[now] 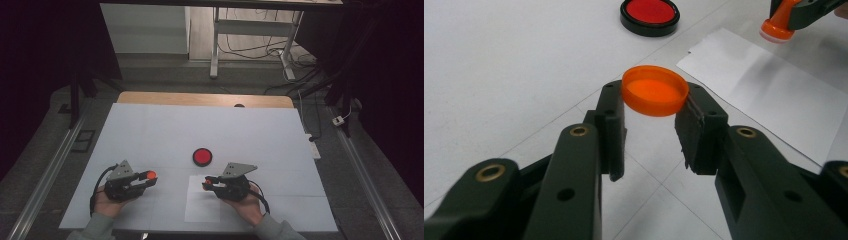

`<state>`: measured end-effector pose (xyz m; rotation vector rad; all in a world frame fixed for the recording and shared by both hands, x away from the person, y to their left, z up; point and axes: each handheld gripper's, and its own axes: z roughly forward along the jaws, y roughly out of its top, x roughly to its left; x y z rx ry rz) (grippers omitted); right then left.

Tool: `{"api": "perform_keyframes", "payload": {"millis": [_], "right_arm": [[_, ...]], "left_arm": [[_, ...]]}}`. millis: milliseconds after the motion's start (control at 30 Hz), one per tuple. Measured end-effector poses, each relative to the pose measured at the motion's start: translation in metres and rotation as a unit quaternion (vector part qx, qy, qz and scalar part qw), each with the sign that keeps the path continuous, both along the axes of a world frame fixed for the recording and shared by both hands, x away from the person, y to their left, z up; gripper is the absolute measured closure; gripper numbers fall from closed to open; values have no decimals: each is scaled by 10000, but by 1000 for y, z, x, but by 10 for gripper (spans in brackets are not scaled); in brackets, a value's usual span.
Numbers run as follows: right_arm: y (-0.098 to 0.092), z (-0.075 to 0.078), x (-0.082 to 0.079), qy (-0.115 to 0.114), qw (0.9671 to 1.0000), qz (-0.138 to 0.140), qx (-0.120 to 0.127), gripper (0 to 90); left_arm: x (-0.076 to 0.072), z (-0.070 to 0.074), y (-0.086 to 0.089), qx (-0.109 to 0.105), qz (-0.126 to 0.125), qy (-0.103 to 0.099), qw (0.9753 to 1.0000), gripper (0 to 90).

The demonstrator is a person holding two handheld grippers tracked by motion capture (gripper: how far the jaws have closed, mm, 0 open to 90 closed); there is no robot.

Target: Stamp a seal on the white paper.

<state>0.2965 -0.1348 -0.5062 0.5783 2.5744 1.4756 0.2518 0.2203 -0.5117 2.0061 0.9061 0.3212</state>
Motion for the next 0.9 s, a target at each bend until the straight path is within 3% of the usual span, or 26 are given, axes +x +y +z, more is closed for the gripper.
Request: {"api": "perform_keyframes", "payload": {"millis": [900], "right_arm": [[11, -18, -4, -8, 9993, 198, -329, 723]], "left_arm": [[1, 0, -1, 24, -16, 12, 10000, 656]]}}
